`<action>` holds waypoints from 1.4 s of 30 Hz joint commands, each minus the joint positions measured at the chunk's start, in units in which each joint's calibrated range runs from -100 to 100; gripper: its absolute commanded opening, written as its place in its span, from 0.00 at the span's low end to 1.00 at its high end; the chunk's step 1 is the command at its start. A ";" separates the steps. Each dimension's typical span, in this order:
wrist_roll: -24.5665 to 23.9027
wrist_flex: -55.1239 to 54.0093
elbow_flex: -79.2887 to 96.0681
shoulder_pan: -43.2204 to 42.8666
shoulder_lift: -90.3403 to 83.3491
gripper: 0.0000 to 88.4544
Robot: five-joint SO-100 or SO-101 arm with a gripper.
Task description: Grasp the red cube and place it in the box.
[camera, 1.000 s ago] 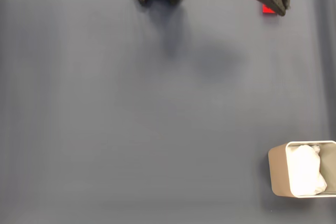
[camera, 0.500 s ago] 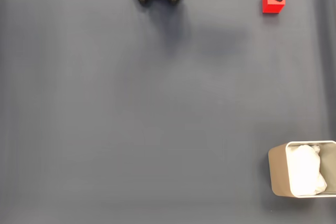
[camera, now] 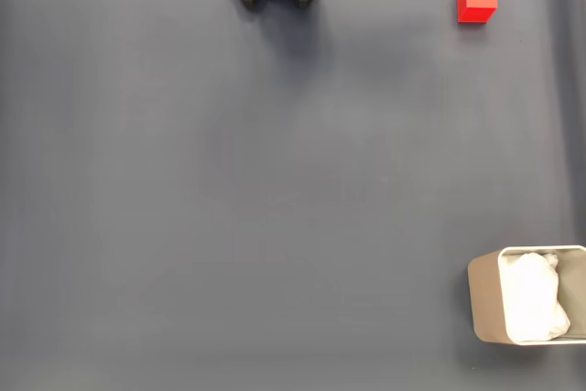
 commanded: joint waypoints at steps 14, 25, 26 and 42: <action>-0.59 -11.65 7.50 -3.40 1.63 0.28; 0.93 -17.72 13.34 -1.41 2.24 0.36; 1.17 -18.46 14.07 -1.13 2.32 0.37; 1.51 -25.43 17.71 0.72 6.74 0.38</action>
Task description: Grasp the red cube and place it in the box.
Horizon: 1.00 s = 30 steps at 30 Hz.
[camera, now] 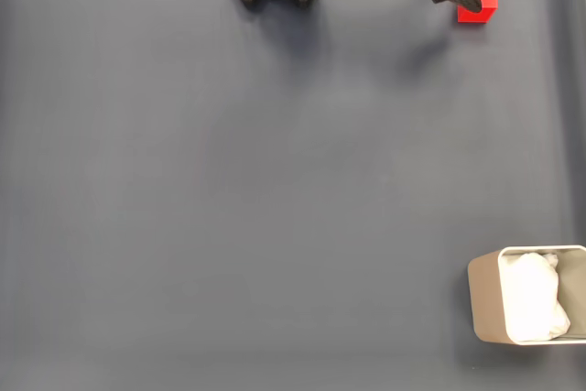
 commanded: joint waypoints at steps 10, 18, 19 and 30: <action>-0.10 -6.88 0.64 0.28 5.17 0.38; 0.05 -10.32 2.64 -0.07 6.99 0.39; 0.10 -10.98 2.92 -0.07 7.25 0.39; 0.00 -15.89 3.74 -0.71 10.97 0.40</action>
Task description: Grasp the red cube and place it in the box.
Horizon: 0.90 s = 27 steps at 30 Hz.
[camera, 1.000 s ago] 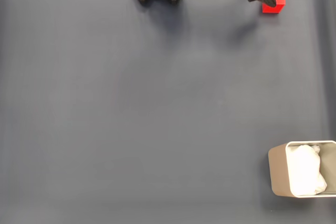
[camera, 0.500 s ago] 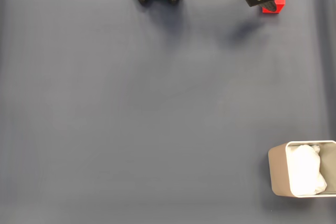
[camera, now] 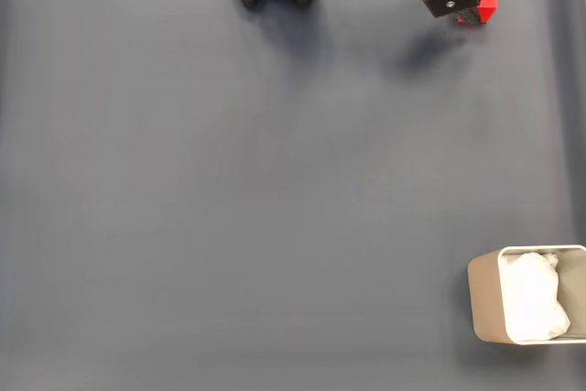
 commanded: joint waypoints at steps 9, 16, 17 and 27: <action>-0.44 -3.29 -1.06 -1.57 2.11 0.40; -0.83 -4.11 -1.79 -2.56 3.50 0.40; -0.88 -4.27 -1.97 -2.63 3.76 0.40; -1.03 -4.68 -3.43 -2.99 6.01 0.38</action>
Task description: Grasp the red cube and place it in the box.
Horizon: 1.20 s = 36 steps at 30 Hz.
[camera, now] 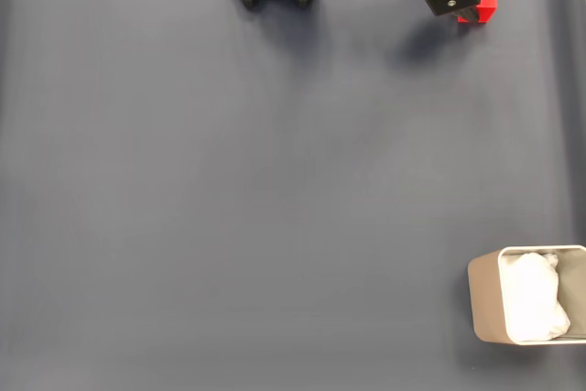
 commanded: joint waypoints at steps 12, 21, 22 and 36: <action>-0.39 -0.53 -3.34 -1.11 -1.28 0.18; -0.39 -0.20 -3.53 -1.11 -2.58 0.07; -0.39 -0.04 -3.53 -1.11 -2.67 0.06; -0.83 1.27 -4.44 -0.83 -3.45 0.04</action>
